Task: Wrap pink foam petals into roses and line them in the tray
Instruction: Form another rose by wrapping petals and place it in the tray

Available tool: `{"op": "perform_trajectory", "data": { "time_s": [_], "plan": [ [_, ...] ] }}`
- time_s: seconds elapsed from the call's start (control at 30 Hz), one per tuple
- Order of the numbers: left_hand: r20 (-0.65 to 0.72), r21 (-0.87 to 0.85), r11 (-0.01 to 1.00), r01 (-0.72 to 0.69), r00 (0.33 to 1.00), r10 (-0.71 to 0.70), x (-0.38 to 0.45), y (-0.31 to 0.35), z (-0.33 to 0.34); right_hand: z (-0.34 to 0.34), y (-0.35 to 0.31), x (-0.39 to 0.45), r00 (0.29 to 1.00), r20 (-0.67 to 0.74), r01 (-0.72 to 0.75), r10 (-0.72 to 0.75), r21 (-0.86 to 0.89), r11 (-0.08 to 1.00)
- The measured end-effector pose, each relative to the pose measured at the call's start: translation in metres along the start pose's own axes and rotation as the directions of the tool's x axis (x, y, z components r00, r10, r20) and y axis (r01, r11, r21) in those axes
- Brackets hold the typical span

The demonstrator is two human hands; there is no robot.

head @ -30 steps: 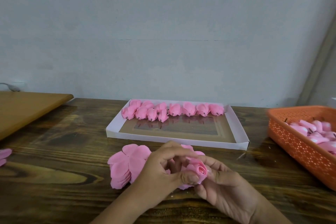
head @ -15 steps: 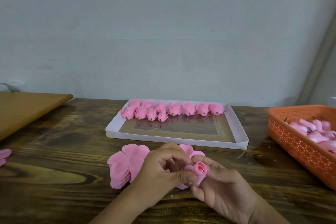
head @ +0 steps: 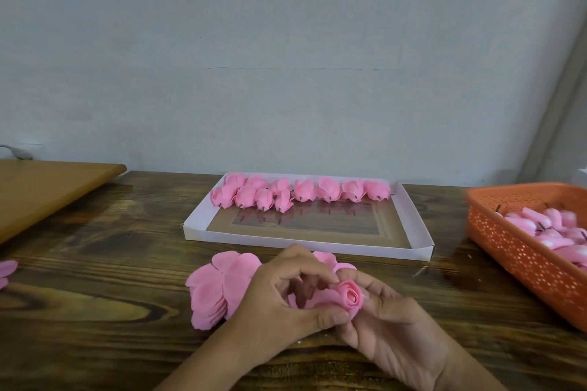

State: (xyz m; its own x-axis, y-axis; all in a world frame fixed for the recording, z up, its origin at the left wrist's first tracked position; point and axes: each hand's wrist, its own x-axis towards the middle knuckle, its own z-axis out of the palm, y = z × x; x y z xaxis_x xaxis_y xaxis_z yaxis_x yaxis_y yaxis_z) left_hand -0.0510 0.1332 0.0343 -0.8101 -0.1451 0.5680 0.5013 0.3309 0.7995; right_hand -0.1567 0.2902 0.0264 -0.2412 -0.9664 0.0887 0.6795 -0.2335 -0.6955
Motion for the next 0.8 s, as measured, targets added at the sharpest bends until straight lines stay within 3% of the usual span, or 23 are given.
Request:
{"op": "perform_trajectory", "data": {
  "time_s": [0.17, 0.47, 0.8],
  "plan": [
    [-0.002, 0.032, 0.999, -0.019, 1.000, 0.019, -0.0007, 0.0018, -0.0020, 0.0009, -0.0010, -0.0004, 0.999, 0.048, 0.013, -0.014, 0.008, 1.000],
    [0.016, 0.019, 0.997, -0.072, 0.997, 0.072, -0.0011, 0.0009, -0.0026, -0.0025, 0.0004, 0.0001, 1.000, -0.012, 0.009, -0.009, -0.019, 1.000],
    [0.028, 0.096, 0.993, 0.073, 0.997, -0.076, -0.0022, -0.0012, -0.0022, -0.0035, 0.0000, -0.0012, 1.000, 0.010, -0.006, 0.006, -0.024, 1.000]
  ]
}}
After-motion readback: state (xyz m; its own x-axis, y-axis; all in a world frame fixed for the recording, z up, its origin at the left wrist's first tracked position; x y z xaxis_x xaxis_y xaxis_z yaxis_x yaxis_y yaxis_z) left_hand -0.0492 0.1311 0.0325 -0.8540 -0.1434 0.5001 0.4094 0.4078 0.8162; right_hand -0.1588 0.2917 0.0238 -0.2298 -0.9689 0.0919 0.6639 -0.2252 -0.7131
